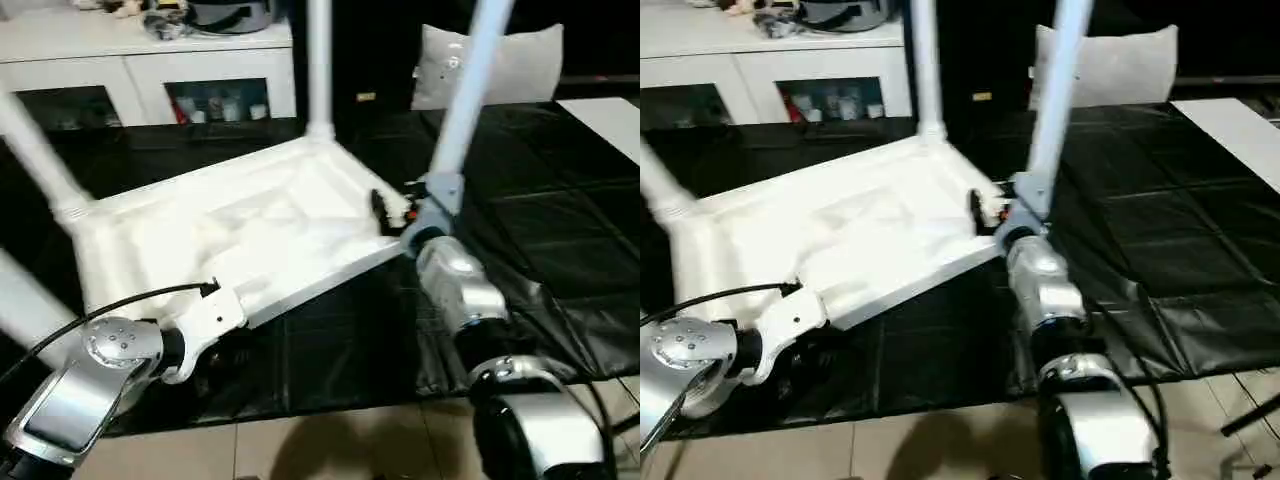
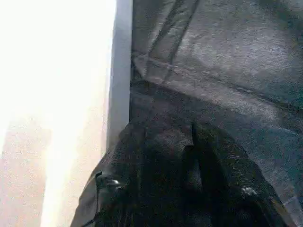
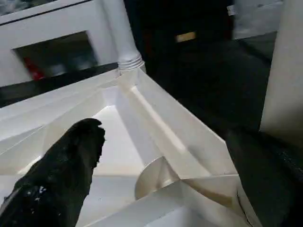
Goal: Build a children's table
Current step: Rotate table base
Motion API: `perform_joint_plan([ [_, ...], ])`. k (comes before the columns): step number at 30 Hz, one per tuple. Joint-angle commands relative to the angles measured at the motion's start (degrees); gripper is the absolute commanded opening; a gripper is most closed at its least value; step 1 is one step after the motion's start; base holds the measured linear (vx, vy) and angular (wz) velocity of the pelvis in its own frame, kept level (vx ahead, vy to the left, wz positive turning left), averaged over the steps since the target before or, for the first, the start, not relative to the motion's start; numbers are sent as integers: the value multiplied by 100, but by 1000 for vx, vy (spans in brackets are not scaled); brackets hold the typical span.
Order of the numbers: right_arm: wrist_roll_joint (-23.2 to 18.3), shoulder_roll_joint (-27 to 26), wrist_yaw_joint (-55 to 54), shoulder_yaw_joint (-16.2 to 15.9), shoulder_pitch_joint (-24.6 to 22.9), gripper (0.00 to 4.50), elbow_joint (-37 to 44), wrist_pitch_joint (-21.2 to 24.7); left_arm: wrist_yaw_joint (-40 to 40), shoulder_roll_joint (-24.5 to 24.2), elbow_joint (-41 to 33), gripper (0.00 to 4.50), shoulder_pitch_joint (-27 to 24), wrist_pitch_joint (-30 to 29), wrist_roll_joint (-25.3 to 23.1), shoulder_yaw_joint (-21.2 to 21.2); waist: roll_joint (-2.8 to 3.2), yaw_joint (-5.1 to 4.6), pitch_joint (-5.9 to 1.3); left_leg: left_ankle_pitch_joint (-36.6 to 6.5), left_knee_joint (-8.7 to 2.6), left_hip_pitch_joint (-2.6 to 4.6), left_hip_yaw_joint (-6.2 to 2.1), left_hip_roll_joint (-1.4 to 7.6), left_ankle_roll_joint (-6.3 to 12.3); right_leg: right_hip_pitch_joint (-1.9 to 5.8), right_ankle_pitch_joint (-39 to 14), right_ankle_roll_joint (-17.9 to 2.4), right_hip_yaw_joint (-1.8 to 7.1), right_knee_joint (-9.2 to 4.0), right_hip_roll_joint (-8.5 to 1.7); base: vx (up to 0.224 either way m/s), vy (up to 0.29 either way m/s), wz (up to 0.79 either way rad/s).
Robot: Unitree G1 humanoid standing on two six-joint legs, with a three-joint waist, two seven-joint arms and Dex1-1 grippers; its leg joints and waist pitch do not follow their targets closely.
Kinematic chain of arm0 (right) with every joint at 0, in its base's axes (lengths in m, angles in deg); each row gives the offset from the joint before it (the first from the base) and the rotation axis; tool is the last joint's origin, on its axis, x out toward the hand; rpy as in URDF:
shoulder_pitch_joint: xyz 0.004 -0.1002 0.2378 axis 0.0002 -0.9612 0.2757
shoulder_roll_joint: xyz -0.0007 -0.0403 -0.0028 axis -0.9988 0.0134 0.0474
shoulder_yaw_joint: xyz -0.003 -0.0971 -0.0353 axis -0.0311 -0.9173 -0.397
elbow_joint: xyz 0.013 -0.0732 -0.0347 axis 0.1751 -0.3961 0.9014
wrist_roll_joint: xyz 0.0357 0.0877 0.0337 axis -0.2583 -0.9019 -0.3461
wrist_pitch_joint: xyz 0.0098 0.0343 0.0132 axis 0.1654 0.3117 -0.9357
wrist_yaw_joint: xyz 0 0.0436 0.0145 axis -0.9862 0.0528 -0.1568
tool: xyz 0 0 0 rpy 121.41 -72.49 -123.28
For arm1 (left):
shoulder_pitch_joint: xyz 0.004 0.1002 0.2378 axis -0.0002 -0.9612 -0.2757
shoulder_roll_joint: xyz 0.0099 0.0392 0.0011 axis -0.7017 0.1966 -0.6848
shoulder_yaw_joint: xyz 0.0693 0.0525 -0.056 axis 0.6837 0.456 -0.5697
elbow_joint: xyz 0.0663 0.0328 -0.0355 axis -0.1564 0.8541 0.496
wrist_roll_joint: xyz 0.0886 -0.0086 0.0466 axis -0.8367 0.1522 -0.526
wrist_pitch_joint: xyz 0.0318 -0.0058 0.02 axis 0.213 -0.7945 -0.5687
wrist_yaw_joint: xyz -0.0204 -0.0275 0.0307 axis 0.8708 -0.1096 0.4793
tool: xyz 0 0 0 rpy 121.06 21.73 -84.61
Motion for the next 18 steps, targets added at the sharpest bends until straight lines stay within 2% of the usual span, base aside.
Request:
perform_joint_plan([
  [1, -79, 346, -298, 391, 104, 450, -135, -246, -95, 12, 82, 183, 34, 89, -97, -91, 54, -48, -326, -1373, -425, 27, 15, 135, 142, 277, -2271, -586, 383, -416, -343, 0, 0, 0],
  [2, -84, 390, -311, 418, 118, 450, -171, -267, -105, 25, 94, 183, 42, 109, -101, -89, 67, -32, -330, -1367, -423, 35, 16, 137, 132, 271, -2242, -590, 389, -407, -345, 0, 0, 0],
  [5, -90, 754, -387, 592, 204, 450, -405, -404, -220, 128, 217, 183, 153, 251, -208, -22, 47, 21, -344, -1389, -411, 65, 47, 137, 114, 238, -2033, -692, 414, -387, -323, 0, 0, 0],
  [7, -87, 857, -410, 637, 211, 450, -450, -446, -306, 189, 287, 183, 202, 296, -246, -9, 31, 19, -354, -1282, -421, -14, 33, 127, 155, 304, -1921, -702, 414, -336, -323, 0, 0, 0],
  [9, -77, 989, -453, 682, 231, 450, -568, -545, -499, 298, 417, 183, 291, 345, -284, 0, 17, 13, -367, -1128, -408, -48, 39, 117, 192, 320, -1819, -712, 414, -323, -329, 0, 0, 0],
  [14, -56, 1215, -451, 771, 104, 450, -587, -676, -1230, 772, 883, 183, 578, 594, -414, -74, -2, 24, -386, -909, -372, -75, 61, 98, 304, 336, -1853, -683, 395, -345, -326, 0, 0, 0],
  [15, -37, 1221, -433, 770, 43, 450, -541, -684, -1416, 880, 961, 183, 619, 649, -451, -107, 22, 19, -381, -886, -362, -87, 70, 96, 330, 326, -1862, -658, 387, -364, -317, 0, 0, 0],
  [17, -2, 1221, -410, 732, -14, 450, -516, -716, -1641, 1016, 1055, 183, 652, 727, -500, -174, 7, 28, -388, -874, -364, -95, 62, 103, 347, 340, -1893, -630, 374, -363, -330, 0, 0, 0],
  [18, 54, 1191, -350, 635, -81, 450, -479, -731, -1907, 1224, 1189, 183, 667, 912, -481, -314, 35, 30, -390, -864, -357, -98, 61, 93, 364, 339, -1919, -614, 363, -364, -327, 0, 0, 0],
])
